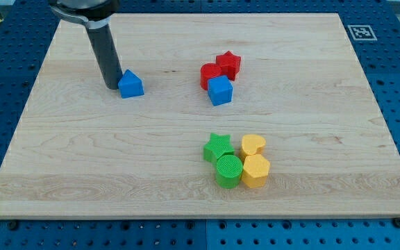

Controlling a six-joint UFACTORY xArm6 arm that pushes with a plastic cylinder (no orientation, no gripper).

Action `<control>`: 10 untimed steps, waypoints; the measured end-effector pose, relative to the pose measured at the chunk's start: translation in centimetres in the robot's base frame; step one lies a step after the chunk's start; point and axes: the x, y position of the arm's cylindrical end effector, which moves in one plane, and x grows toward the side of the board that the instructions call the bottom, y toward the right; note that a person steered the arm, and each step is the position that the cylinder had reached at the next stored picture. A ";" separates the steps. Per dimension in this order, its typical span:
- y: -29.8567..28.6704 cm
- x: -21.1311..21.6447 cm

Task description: Place the blue triangle left to the red circle

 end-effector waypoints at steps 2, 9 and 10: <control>3.3 0.8; 6.4 7.9; 7.5 5.4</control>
